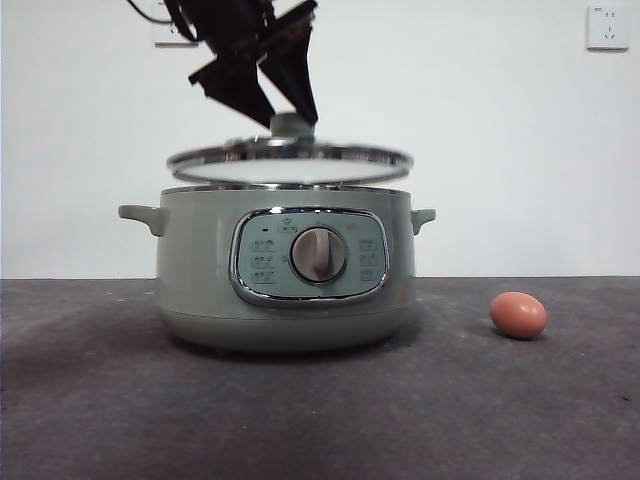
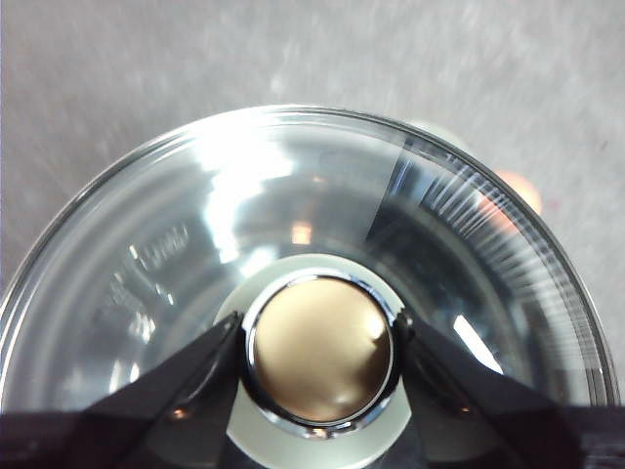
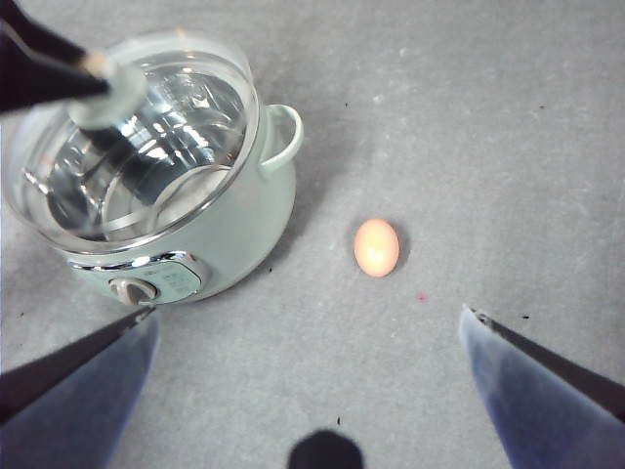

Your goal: Pick up the egg,open the lid,put the egg in the pot,close the lid

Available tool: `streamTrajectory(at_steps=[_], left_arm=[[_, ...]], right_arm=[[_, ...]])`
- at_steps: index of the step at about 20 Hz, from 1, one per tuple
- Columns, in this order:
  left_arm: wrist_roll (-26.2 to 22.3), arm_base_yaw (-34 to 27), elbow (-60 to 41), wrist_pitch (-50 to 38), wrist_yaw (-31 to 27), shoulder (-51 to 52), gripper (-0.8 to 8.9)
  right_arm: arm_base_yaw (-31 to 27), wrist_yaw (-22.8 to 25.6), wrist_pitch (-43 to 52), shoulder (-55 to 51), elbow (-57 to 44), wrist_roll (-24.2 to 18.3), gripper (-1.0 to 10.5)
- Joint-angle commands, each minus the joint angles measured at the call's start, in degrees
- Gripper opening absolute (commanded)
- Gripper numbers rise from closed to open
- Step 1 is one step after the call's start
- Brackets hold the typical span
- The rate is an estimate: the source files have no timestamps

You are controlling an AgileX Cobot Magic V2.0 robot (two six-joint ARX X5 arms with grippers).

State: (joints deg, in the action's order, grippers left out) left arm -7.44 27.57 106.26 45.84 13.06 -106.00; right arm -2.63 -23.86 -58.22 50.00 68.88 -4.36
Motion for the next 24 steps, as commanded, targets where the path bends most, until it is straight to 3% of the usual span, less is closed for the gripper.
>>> streamTrajectory(at_steps=[1,6,13,18,24], left_arm=[[0.31,0.22,4.2,-0.35,0.81,0.68,-0.08],[-0.35,-1.84,15.06,7.06,0.81,2.16,-0.07],[-0.72,-8.48,15.52,12.02,0.24,15.15,-0.07],[-3.15,-13.88,15.3,20.96,0.46,24.28,-0.07],[-2.99,-14.19,13.35,26.99,0.39,34.95,-0.06]], right_arm=[[0.02,0.04,1.33,0.81,0.09,-0.35,6.3],[0.04,0.04,4.46,6.14,0.09,-0.15,6.3],[3.21,0.37,11.15,20.59,0.09,0.28,6.3],[10.78,8.41,18.86,32.48,0.09,0.22,6.3],[16.13,16.7,25.81,44.74,0.09,-1.11,6.3]])
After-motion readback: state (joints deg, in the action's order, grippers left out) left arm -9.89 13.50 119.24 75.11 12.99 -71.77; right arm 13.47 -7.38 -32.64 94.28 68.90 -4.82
